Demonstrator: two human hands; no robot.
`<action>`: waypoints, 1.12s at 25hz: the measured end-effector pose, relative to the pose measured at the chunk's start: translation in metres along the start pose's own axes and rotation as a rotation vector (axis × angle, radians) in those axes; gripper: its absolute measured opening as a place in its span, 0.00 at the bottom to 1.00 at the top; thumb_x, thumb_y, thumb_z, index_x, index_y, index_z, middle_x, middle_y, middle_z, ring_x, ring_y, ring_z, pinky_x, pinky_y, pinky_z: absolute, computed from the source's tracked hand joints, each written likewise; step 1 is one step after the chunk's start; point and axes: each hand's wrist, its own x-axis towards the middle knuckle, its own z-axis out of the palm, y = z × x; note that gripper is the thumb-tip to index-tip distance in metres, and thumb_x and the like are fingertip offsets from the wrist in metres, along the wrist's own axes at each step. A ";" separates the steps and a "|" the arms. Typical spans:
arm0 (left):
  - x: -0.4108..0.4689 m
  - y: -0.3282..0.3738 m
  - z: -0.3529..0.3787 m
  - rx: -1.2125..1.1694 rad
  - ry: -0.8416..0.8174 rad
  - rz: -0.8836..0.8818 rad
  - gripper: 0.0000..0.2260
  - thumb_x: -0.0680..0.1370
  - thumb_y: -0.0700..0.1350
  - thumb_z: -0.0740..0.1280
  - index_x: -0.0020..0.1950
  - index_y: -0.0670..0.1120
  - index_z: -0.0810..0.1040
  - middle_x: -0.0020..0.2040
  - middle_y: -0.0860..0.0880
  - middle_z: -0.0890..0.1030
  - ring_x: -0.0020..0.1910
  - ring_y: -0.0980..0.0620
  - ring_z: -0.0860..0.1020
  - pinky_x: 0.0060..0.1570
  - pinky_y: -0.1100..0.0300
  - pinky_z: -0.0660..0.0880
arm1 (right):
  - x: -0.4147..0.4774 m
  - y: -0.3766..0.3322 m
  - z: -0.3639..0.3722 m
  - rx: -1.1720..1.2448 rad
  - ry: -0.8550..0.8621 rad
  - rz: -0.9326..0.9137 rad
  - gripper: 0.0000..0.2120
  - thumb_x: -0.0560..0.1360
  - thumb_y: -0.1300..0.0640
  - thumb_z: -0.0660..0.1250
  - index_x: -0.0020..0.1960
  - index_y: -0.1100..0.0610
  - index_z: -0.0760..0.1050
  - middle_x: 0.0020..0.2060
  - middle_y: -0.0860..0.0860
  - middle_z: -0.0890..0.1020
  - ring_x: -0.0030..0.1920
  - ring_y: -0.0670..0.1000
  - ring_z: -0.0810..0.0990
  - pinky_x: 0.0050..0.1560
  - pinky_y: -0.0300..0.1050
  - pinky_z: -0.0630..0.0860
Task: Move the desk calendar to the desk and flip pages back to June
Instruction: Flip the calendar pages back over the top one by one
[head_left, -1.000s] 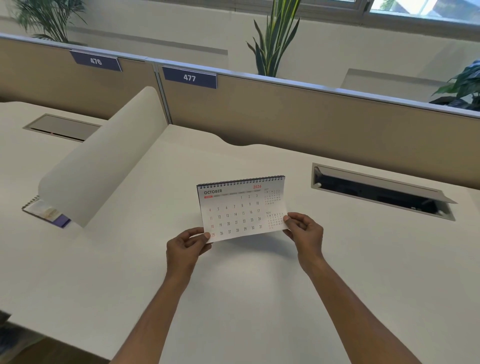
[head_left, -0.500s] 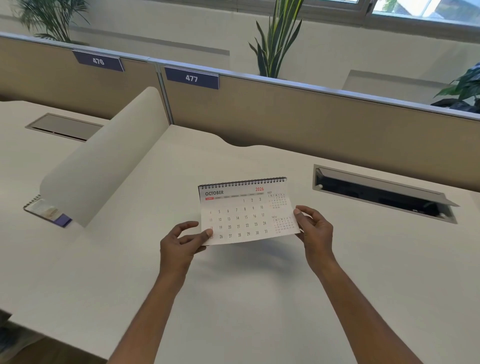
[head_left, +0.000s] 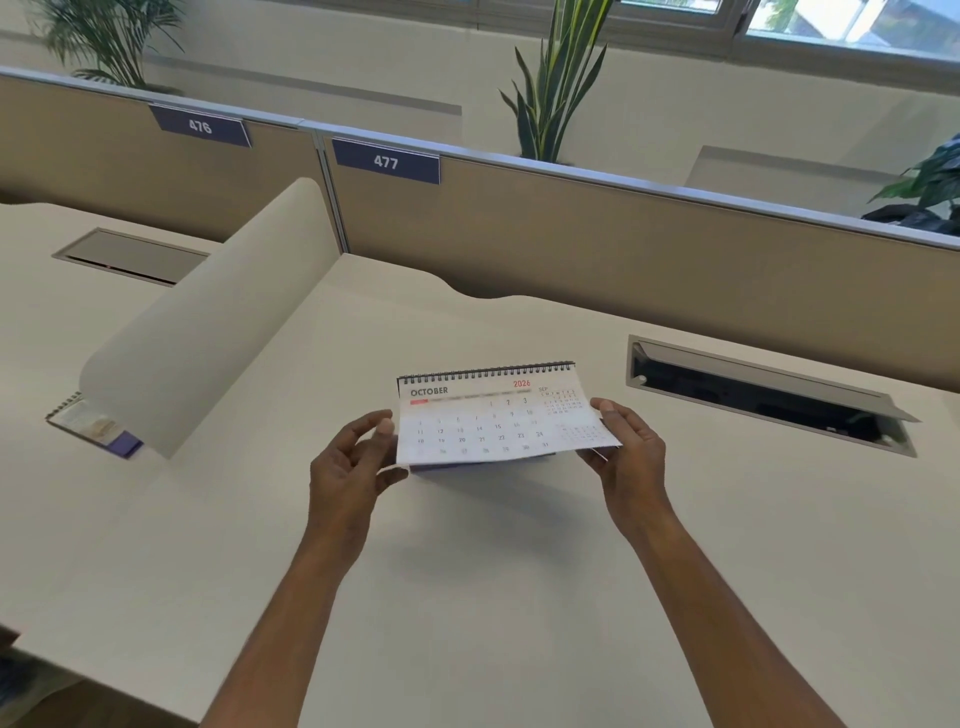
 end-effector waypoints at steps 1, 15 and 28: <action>0.001 0.002 -0.001 -0.002 -0.036 0.028 0.07 0.82 0.45 0.70 0.58 0.48 0.86 0.51 0.42 0.89 0.47 0.48 0.87 0.44 0.59 0.82 | 0.001 -0.001 0.001 0.007 -0.002 -0.005 0.10 0.81 0.58 0.66 0.58 0.61 0.82 0.52 0.58 0.88 0.50 0.55 0.85 0.47 0.48 0.82; 0.052 0.020 0.017 0.312 0.100 0.368 0.06 0.74 0.51 0.79 0.50 0.57 0.88 0.51 0.51 0.87 0.51 0.51 0.85 0.49 0.45 0.85 | 0.027 -0.037 0.029 -0.045 -0.061 -0.122 0.08 0.82 0.59 0.66 0.56 0.59 0.83 0.49 0.57 0.88 0.46 0.52 0.86 0.46 0.44 0.82; 0.082 0.005 0.026 0.335 0.210 0.259 0.07 0.75 0.52 0.79 0.51 0.53 0.88 0.49 0.51 0.89 0.51 0.50 0.86 0.55 0.41 0.83 | 0.070 -0.021 0.045 -0.232 0.082 -0.145 0.09 0.78 0.54 0.73 0.55 0.57 0.85 0.47 0.53 0.88 0.42 0.47 0.82 0.43 0.41 0.80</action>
